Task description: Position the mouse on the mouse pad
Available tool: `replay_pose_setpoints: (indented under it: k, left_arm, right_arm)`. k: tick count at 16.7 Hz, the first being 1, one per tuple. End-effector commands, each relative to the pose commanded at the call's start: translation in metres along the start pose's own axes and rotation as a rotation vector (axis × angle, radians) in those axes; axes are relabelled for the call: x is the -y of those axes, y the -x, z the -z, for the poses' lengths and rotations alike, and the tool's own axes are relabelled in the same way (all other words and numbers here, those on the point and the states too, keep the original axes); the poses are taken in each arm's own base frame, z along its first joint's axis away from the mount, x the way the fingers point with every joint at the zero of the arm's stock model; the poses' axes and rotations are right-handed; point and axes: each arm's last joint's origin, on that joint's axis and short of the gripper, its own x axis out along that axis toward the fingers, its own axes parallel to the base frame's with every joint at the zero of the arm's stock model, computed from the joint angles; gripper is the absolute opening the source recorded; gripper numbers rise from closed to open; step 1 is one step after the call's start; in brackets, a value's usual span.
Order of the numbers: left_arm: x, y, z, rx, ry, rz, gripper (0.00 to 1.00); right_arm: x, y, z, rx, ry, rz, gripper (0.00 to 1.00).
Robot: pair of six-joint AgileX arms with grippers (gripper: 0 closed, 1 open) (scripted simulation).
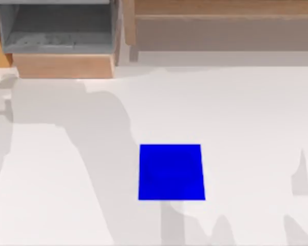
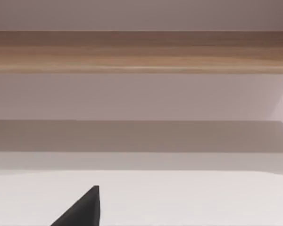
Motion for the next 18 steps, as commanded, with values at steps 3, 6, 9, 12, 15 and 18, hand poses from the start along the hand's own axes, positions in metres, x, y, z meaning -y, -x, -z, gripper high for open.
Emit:
replay_pose_setpoints:
  k: [3,6,9,12,15,18]
  left_arm:
    - [0.000,0.000,0.000,0.000,0.000,0.000,1.00]
    - [0.002,-0.004,0.000,-0.001,-0.002,0.000,1.00]
    - [0.001,-0.033,-0.002,-0.003,0.000,0.000,1.00]
    - [0.000,-0.071,-0.004,0.010,0.000,-0.002,1.00]
    - [0.000,-0.098,0.000,0.001,0.000,0.000,1.00]
    - [0.000,-0.100,0.000,0.000,0.000,0.000,1.00]
  right_arm:
    - [0.000,0.000,0.000,0.000,0.000,0.000,1.00]
    - [0.000,0.000,0.000,0.000,0.000,0.000,1.00]
    - [0.000,0.000,0.000,0.000,0.000,0.000,1.00]
    - [0.000,0.000,0.000,0.000,0.000,0.000,1.00]
    - [0.000,0.000,0.000,0.000,0.000,0.000,1.00]
    - [0.000,0.000,0.000,0.000,0.000,0.000,1.00]
